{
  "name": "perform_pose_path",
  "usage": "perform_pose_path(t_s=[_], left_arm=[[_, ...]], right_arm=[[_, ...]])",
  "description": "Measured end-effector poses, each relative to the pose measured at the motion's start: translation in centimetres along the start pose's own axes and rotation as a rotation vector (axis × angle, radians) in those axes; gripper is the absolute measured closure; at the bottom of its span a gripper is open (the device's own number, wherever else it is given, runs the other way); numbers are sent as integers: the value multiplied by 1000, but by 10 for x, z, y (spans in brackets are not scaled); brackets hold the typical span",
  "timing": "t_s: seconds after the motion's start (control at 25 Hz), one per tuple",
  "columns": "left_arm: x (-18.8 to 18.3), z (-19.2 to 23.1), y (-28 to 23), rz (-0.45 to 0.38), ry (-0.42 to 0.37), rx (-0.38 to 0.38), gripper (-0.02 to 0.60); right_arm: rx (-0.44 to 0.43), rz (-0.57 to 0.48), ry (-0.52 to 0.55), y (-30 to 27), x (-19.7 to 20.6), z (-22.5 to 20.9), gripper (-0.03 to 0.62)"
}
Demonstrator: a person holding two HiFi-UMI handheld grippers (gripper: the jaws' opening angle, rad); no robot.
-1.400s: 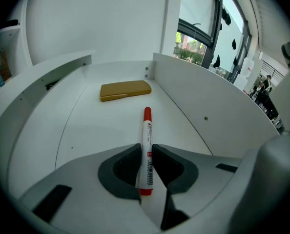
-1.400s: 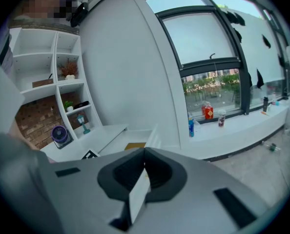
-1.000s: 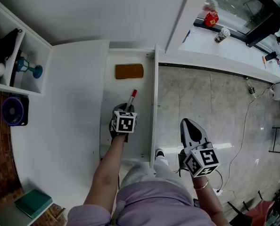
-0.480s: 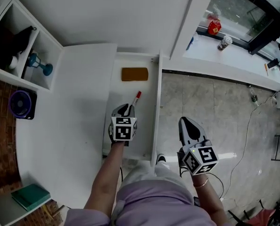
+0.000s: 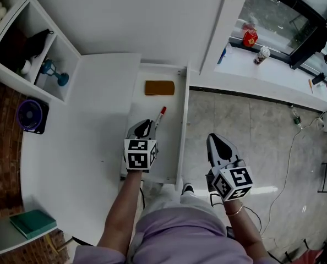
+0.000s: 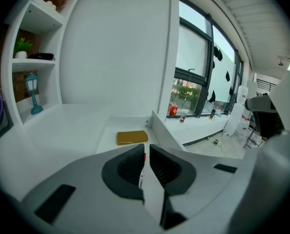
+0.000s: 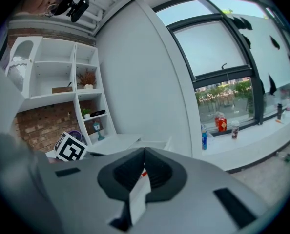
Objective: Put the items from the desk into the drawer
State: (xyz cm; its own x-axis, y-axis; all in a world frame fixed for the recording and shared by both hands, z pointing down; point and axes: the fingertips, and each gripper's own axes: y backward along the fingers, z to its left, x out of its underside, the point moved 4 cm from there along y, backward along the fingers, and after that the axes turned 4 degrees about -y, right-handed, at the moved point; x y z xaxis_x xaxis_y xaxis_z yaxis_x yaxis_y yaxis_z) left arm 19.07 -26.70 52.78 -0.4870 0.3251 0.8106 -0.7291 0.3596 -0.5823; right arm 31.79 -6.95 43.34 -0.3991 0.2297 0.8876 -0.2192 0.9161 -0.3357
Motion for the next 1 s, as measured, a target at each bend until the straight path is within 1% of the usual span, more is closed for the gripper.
perform_pose_path(t_s=[0.36, 0.64, 1.0], left_arm=[[-19, -11, 40, -101, 5, -2, 560], [-28, -19, 68, -165, -27, -32, 572], [-31, -24, 95, -226, -10, -62, 581]], right_arm=[[-25, -27, 14, 10, -5, 5, 589], [-55, -39, 30, 15, -7, 11, 591], [-81, -46, 42, 20, -11, 14, 591]])
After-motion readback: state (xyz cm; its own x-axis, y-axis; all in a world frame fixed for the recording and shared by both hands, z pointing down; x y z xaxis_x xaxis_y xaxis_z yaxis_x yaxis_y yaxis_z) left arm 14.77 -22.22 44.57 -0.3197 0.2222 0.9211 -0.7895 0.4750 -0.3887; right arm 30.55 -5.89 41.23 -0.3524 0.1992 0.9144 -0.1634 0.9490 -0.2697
